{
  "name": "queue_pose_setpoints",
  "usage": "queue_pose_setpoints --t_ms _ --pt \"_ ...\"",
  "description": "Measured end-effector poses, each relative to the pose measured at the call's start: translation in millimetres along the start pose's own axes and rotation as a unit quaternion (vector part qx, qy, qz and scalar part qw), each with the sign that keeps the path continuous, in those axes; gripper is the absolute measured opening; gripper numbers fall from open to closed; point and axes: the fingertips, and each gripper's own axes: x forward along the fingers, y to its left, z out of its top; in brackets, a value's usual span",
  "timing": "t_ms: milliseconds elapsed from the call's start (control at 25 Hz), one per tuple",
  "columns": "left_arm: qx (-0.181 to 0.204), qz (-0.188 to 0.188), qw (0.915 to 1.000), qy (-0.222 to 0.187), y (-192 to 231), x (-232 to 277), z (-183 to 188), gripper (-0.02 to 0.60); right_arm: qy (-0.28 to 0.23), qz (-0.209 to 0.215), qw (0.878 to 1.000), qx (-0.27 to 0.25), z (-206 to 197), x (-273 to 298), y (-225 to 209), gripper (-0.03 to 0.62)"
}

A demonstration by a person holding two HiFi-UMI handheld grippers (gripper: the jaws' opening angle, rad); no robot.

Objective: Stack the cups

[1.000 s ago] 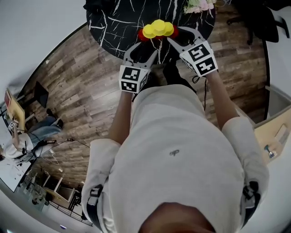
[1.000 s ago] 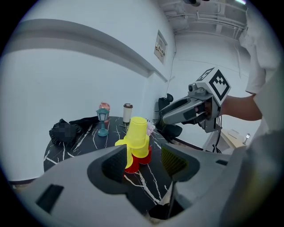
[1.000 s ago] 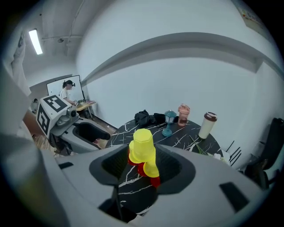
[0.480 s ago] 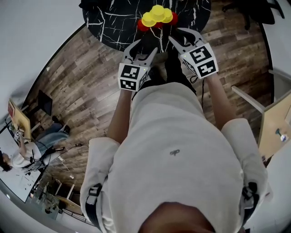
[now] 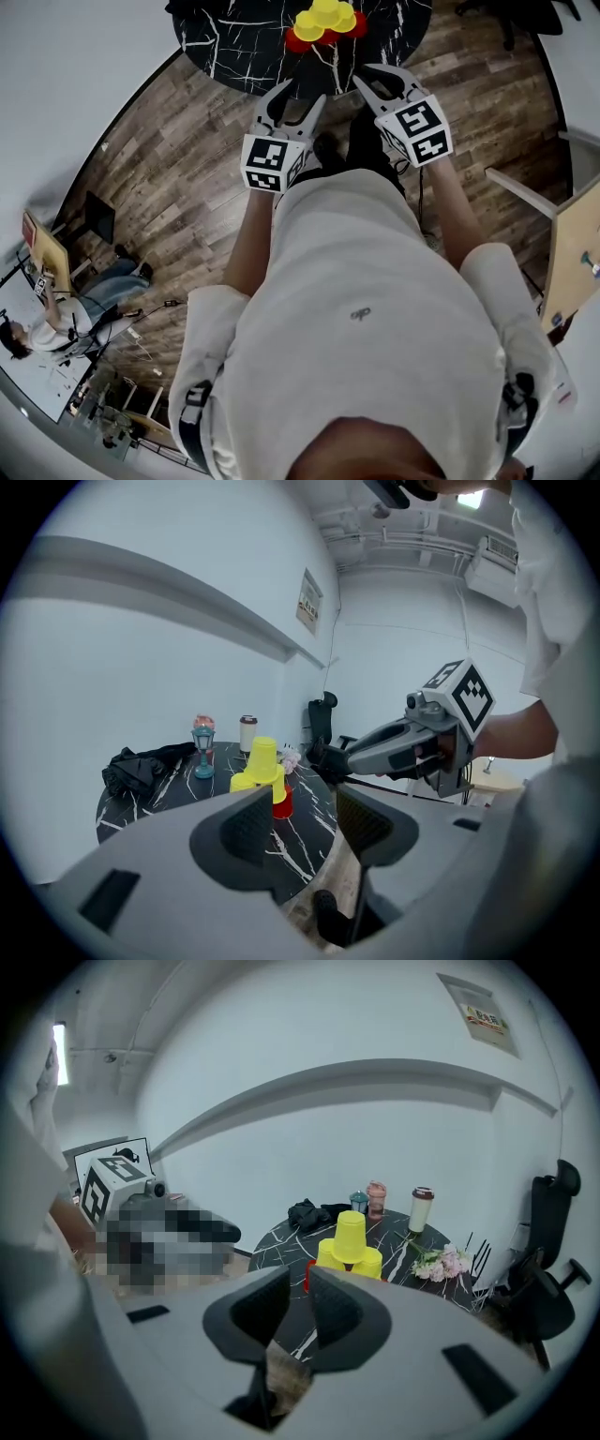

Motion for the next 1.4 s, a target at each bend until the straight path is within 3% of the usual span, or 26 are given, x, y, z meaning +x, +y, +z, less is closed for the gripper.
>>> queue_pose_setpoints --t_ms 520,920,1400 --pt "0.011 0.003 0.9971 -0.075 -16.7 -32.0 45.0 0.116 -0.049 -0.012 0.999 0.016 18.7 -28.0 21.7 0.017" --pt "0.011 0.017 0.9962 -0.084 -10.4 -41.9 48.9 0.026 -0.078 -0.010 0.997 0.015 35.5 -37.5 32.0 0.005" --pt "0.016 0.016 0.9959 -0.088 -13.9 -40.6 51.3 0.006 -0.084 -0.001 0.996 0.004 37.7 -41.8 36.1 0.005"
